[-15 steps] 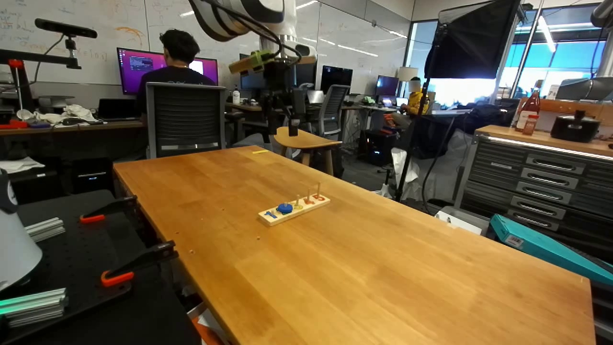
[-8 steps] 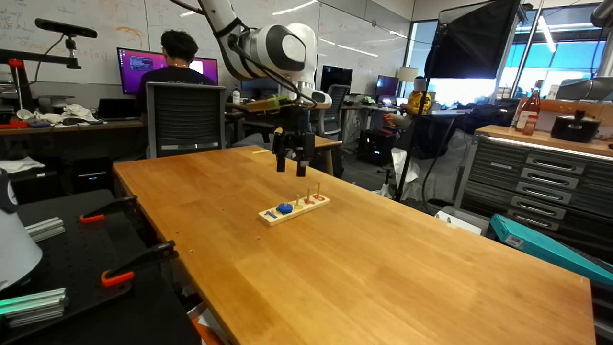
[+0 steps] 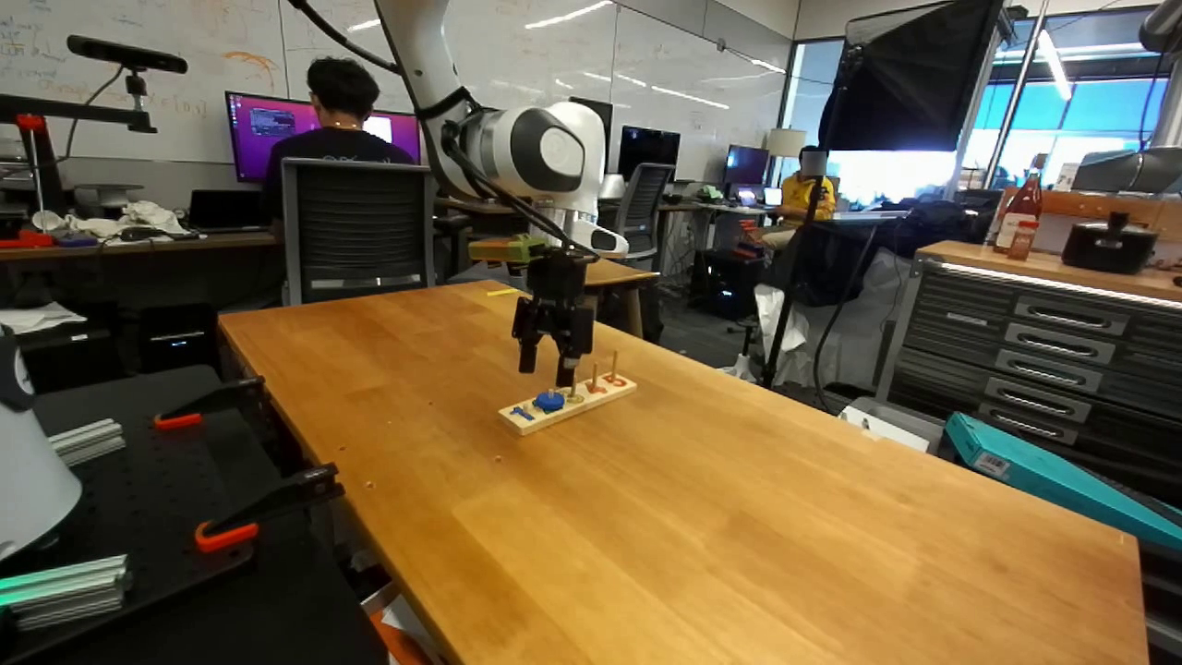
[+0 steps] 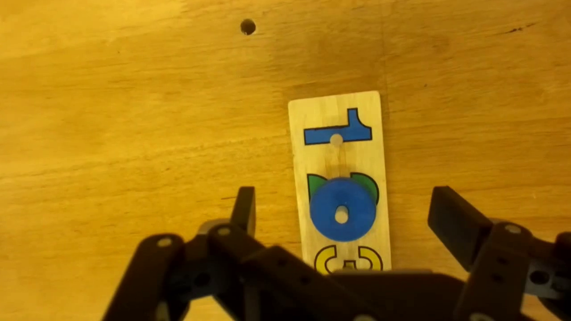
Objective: Remove the blue ring from the wooden platform
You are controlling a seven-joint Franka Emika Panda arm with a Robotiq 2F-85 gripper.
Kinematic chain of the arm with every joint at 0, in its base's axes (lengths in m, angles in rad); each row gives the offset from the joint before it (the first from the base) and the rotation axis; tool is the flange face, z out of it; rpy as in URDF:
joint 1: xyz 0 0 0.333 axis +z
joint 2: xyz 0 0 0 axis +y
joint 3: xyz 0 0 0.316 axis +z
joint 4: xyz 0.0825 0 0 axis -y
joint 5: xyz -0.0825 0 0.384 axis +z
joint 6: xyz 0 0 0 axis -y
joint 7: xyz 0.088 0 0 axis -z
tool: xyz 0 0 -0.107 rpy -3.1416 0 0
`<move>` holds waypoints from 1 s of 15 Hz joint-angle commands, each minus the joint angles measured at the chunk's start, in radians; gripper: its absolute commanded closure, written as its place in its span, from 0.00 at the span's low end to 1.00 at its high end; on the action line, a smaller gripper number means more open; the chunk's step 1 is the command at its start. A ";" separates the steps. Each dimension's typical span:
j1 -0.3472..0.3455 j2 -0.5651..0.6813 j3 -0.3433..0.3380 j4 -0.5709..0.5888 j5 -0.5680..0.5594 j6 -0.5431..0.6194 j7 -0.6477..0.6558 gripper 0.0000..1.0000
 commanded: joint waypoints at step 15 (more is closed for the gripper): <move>0.017 0.083 -0.064 0.019 0.095 0.124 -0.002 0.78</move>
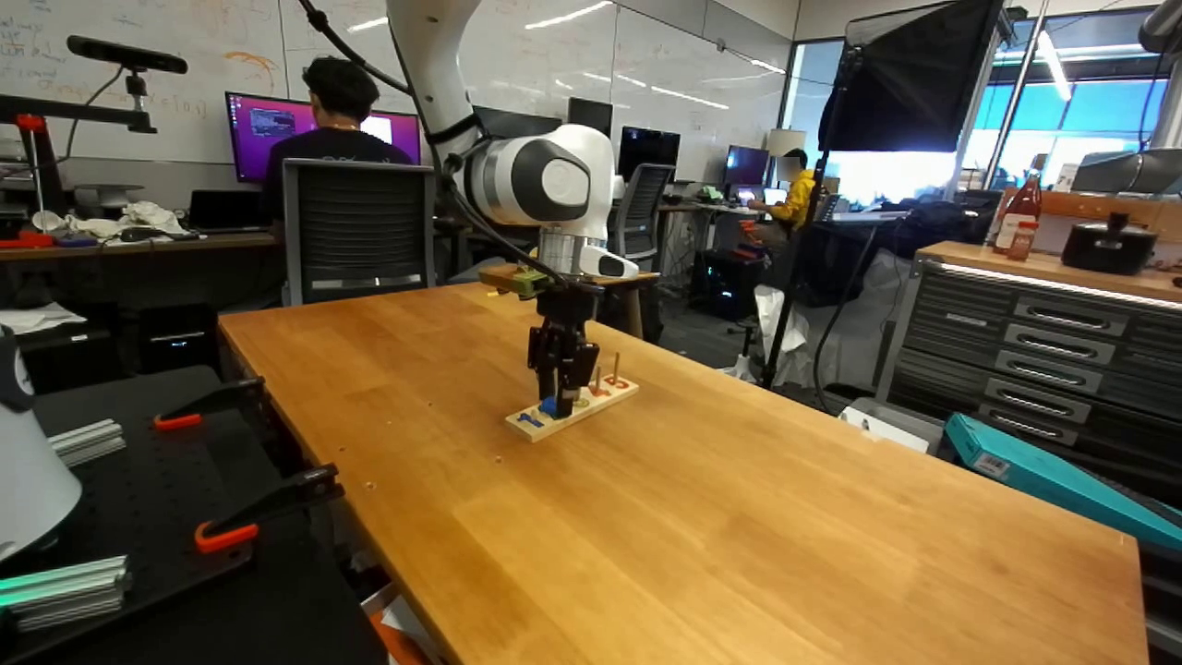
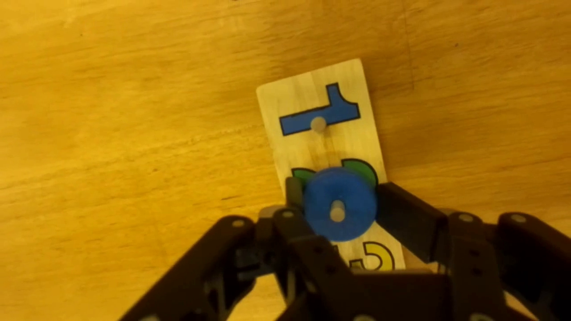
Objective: Remove the blue ring from the wooden platform
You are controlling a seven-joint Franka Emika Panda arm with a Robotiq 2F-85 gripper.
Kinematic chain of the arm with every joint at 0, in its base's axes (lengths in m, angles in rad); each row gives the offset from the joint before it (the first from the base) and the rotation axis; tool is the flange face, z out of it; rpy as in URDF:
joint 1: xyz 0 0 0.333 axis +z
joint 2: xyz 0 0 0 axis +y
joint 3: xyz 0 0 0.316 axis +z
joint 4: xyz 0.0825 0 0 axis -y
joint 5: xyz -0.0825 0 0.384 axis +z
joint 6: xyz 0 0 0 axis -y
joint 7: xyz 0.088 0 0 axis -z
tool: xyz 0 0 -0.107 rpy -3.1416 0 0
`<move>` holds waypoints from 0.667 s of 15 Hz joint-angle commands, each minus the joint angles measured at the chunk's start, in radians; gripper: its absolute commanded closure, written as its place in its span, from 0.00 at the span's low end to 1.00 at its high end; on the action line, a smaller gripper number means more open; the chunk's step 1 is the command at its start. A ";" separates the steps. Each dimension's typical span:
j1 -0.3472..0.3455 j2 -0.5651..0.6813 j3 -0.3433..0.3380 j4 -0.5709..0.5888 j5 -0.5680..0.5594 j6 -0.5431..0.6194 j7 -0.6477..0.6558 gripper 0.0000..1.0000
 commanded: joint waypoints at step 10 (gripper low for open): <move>0.035 -0.088 0.008 -0.006 0.102 -0.080 -0.013 0.78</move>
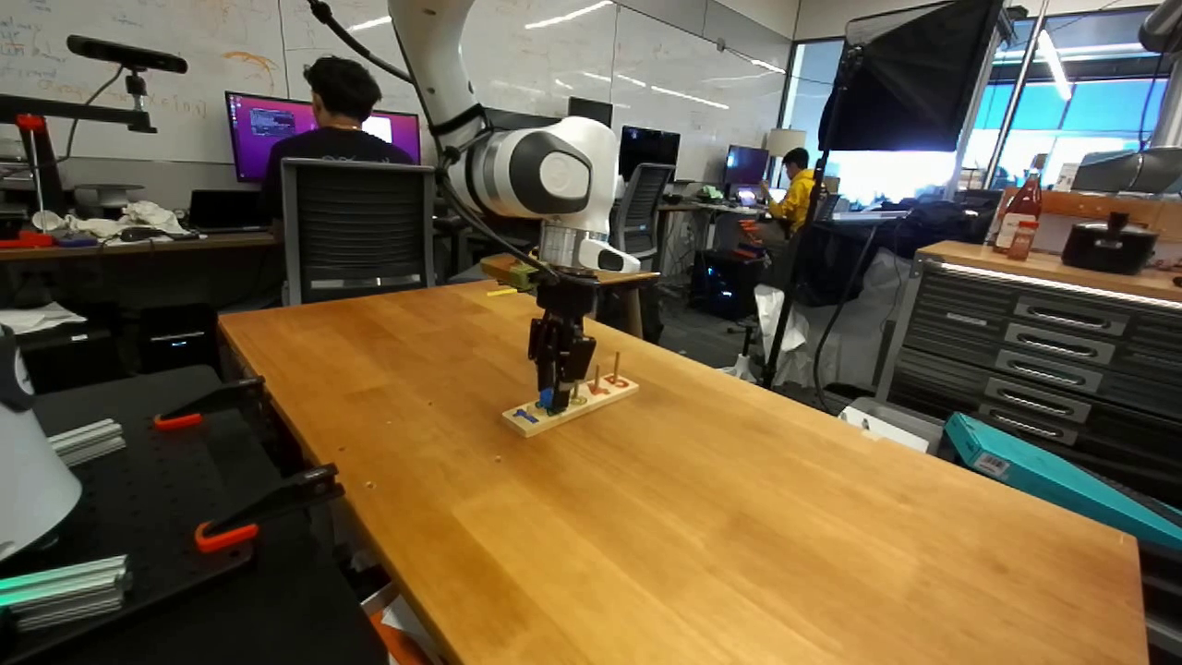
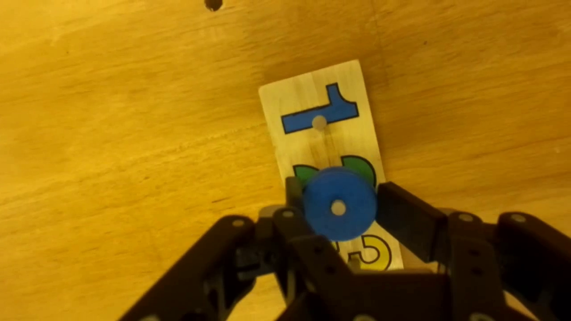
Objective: Remove the blue ring from the wooden platform
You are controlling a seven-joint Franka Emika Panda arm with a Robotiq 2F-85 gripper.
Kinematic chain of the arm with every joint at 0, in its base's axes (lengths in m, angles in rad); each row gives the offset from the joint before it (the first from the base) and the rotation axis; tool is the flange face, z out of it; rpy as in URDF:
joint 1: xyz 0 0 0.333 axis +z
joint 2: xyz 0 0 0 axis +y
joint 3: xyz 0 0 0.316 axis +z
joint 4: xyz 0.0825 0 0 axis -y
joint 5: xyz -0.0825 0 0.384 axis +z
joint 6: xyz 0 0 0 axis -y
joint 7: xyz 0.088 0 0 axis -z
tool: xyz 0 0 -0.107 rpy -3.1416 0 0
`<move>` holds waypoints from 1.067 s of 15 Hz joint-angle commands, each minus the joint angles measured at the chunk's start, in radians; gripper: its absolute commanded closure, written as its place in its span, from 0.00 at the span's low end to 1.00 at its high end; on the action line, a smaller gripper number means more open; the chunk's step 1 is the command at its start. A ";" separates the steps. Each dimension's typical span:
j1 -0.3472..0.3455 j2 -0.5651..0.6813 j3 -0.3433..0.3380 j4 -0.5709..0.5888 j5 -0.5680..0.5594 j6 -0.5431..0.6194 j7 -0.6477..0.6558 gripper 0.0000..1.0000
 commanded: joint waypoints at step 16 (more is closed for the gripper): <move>0.129 -0.018 0.046 -0.059 -0.008 -0.057 -0.002 0.78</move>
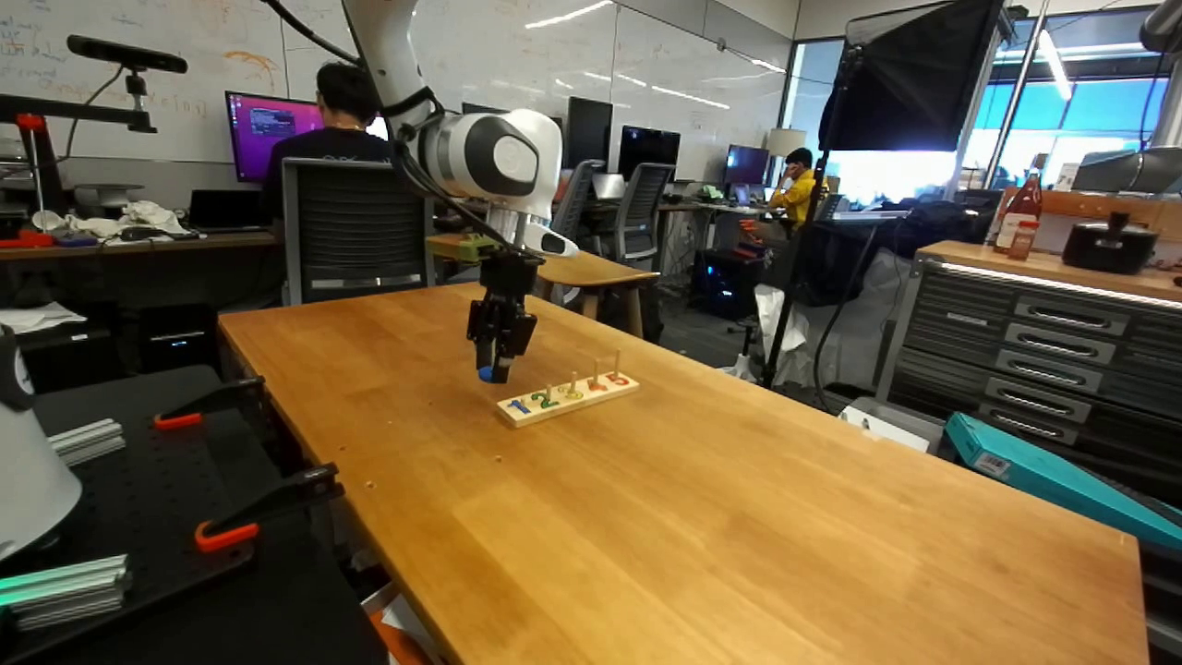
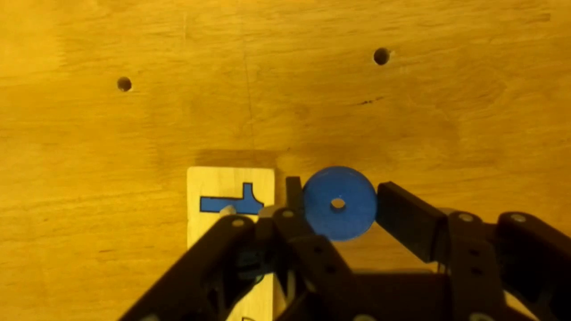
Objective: Remove the blue ring from the wooden platform
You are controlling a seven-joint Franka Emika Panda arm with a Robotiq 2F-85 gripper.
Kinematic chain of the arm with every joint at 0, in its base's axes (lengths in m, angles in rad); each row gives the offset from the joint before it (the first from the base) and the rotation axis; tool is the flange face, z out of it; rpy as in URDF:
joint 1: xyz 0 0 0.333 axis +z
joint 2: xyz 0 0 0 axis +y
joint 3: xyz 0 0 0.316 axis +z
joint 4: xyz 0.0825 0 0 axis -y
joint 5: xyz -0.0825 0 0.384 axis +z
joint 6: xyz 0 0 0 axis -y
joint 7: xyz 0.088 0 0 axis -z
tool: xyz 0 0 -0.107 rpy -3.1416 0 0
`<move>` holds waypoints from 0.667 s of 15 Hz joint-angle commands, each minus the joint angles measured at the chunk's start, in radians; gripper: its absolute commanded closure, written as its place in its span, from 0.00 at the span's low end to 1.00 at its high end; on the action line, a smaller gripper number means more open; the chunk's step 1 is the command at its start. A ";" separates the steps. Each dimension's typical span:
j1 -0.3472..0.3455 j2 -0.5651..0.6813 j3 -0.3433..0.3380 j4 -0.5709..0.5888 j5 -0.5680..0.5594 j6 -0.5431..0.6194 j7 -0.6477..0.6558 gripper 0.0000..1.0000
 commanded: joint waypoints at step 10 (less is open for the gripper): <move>0.024 -0.160 0.060 -0.008 0.032 -0.052 -0.069 0.00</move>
